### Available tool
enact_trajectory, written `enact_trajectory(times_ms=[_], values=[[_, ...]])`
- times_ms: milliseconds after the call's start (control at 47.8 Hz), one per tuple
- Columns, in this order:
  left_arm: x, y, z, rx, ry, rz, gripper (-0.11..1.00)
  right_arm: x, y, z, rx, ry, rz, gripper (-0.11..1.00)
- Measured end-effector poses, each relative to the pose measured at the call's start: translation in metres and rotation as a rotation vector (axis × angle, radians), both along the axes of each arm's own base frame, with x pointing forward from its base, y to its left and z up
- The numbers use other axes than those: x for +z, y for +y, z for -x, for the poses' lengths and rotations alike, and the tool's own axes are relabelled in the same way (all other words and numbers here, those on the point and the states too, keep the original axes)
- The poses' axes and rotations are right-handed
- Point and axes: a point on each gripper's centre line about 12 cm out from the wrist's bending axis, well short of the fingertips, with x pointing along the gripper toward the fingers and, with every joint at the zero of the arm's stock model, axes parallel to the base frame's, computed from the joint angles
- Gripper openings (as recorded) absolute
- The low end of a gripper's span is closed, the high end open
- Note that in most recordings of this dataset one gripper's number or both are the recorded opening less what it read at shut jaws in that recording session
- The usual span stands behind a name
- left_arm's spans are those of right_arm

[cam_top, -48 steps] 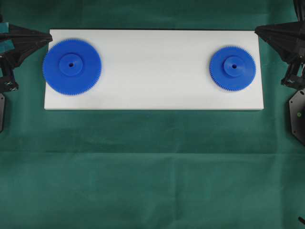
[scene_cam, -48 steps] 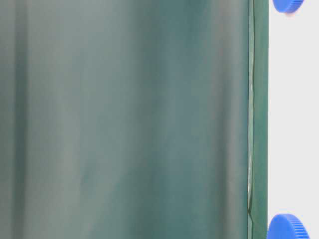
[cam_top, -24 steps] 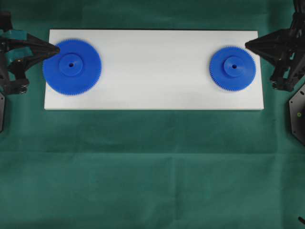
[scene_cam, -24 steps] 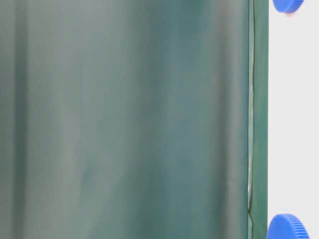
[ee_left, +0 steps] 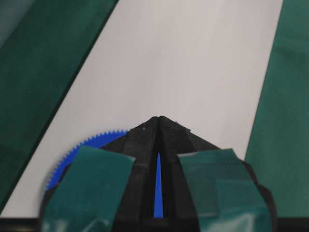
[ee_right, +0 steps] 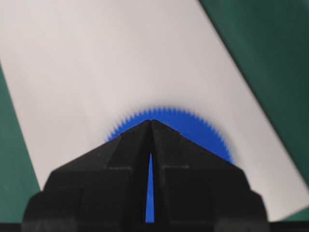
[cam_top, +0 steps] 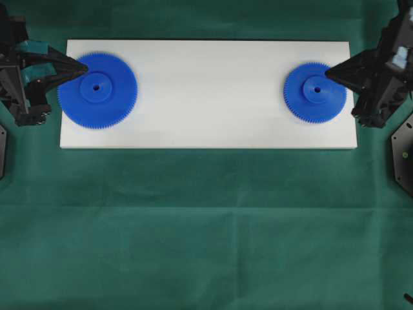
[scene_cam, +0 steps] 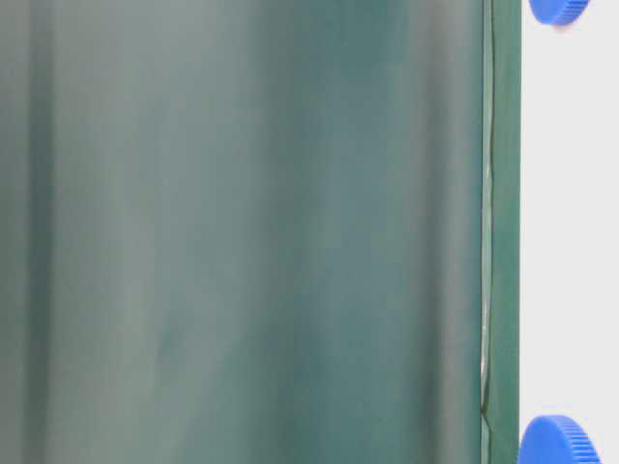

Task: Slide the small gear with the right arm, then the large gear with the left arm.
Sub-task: 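Lower the right gripper tip onto the hub of the small blue gear, then press and slide the small gear left toward the large gear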

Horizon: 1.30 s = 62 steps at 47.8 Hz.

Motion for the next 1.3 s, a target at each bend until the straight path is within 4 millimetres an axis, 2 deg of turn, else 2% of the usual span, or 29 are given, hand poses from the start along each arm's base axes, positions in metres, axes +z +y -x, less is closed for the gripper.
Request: enact_trajectory(times_ms=[251, 712, 1298], values=[[0.0, 0.0, 0.0, 0.002, -0.009, -0.002, 0.0, -0.034, -0.008, -0.005, -0.047, 0.106, -0.077, 0.5], [-0.005, 0.0, 0.002, 0.002, 0.001, 0.0, 0.0, -0.068, -0.019, -0.013, -0.076, 0.186, -0.118, 0.5], [-0.006, 0.0, 0.002, 0.004, -0.002, 0.005, 0.0, -0.074, -0.019, -0.013, -0.077, 0.206, -0.13, 0.5]])
